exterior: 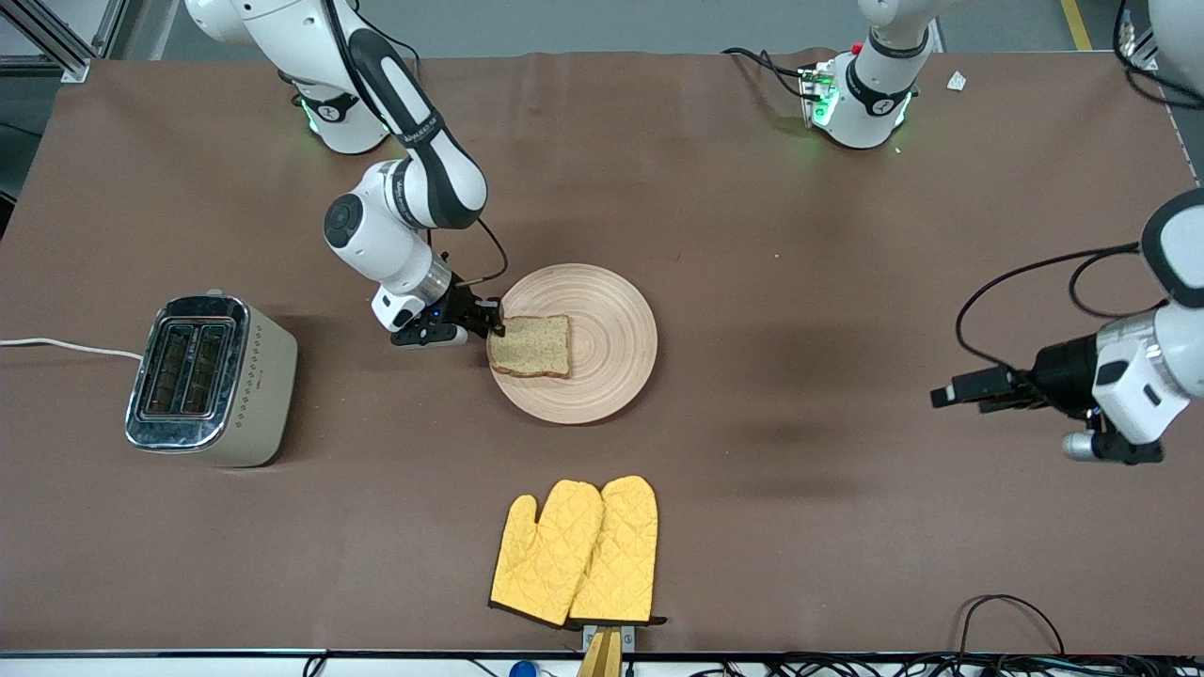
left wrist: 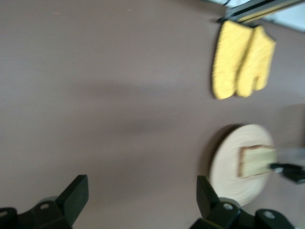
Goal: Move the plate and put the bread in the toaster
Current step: 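Grasp the bread slice with the right gripper while the left gripper withdraws, then lift the bread slice with the right gripper over the toaster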
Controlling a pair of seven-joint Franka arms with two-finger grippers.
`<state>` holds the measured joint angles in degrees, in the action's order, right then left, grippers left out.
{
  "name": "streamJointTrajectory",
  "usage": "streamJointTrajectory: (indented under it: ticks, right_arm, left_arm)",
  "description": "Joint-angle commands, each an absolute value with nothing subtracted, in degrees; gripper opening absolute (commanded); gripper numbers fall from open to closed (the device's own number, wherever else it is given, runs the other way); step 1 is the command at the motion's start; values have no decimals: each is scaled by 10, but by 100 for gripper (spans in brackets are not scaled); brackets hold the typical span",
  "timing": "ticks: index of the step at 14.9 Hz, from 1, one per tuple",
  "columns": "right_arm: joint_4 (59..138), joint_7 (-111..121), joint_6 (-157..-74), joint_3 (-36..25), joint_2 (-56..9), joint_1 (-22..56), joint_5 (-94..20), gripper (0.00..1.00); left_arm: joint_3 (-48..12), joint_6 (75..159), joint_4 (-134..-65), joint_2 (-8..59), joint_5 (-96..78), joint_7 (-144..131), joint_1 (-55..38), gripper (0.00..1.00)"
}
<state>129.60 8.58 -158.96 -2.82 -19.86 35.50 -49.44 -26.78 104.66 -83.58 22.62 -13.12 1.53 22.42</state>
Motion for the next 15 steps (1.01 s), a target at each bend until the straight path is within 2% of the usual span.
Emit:
streamJointTrajectory:
  ticks: [1, 3, 6, 11, 15]
  right_arm:
    - [1303, 99, -1591, -25, -192, 353, -512, 13]
    - [1303, 99, -1591, -25, -192, 352, -512, 1]
    - [1304, 99, -1590, -25, -191, 352, -512, 0]
    - [1300, 110, -1540, -28, -172, 328, -511, 0]
    - [1289, 104, -1488, -37, -151, 317, -510, 0]
  left_arm:
    - [-266, 989, -848, 159, -63, 4, 225, 100]
    - [-265, 938, -847, 121, -44, 1, 225, 100]
    - [-258, 876, -844, 75, -42, -11, 235, 100]
    - [-245, 850, -825, 43, -41, -5, 245, 100]
    - [-124, 849, -832, 18, -17, -4, 139, 100]
